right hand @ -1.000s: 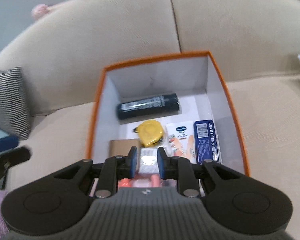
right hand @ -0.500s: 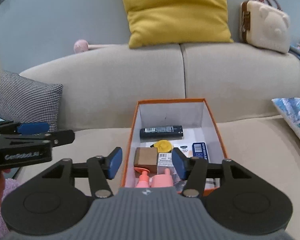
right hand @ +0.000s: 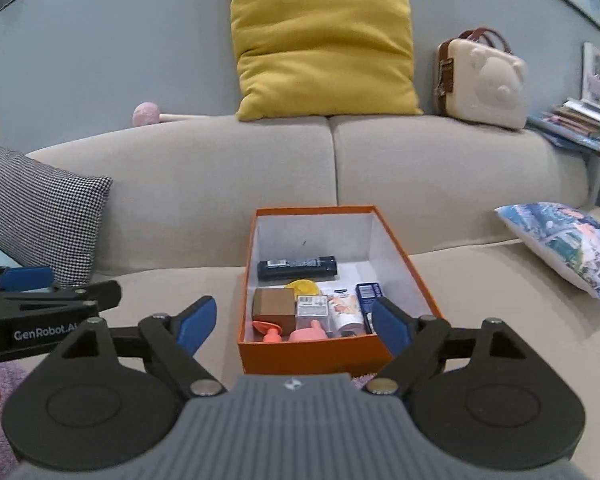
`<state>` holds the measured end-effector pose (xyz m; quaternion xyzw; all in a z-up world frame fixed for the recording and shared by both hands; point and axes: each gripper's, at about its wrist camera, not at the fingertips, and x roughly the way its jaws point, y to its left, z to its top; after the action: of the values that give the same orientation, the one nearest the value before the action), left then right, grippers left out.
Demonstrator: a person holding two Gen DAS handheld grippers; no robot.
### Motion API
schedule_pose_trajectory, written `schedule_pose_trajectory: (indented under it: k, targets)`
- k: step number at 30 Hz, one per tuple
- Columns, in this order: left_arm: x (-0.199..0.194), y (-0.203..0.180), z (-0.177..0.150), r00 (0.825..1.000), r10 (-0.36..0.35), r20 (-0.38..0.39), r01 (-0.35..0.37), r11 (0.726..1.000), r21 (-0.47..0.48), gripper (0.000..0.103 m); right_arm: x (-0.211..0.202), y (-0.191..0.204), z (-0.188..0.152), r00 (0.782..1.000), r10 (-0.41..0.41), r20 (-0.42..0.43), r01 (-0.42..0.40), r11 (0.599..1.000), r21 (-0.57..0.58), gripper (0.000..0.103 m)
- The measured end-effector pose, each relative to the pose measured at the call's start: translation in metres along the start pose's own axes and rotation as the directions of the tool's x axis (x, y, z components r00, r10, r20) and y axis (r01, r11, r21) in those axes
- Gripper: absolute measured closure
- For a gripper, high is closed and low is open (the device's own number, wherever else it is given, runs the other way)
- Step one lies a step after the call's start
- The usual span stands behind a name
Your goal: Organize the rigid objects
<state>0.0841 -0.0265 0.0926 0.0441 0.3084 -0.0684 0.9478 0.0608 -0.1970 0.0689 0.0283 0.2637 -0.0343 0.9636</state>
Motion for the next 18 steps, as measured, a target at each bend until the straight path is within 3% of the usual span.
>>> schedule_pose_trajectory:
  k: [6,18]
  targets:
    - [0.005,0.010,-0.013,0.999,0.014,-0.044,-0.016,0.999,-0.048,0.009,0.011,-0.001,-0.008,0.999,-0.003,-0.041,0.003,1.000,0.007,0.014]
    - [0.013,0.013,-0.019,0.998,0.001,-0.070,-0.005,0.998,-0.056,0.009,0.023,-0.006,-0.018,0.995,-0.028,-0.092,0.031,0.999,0.033,0.014]
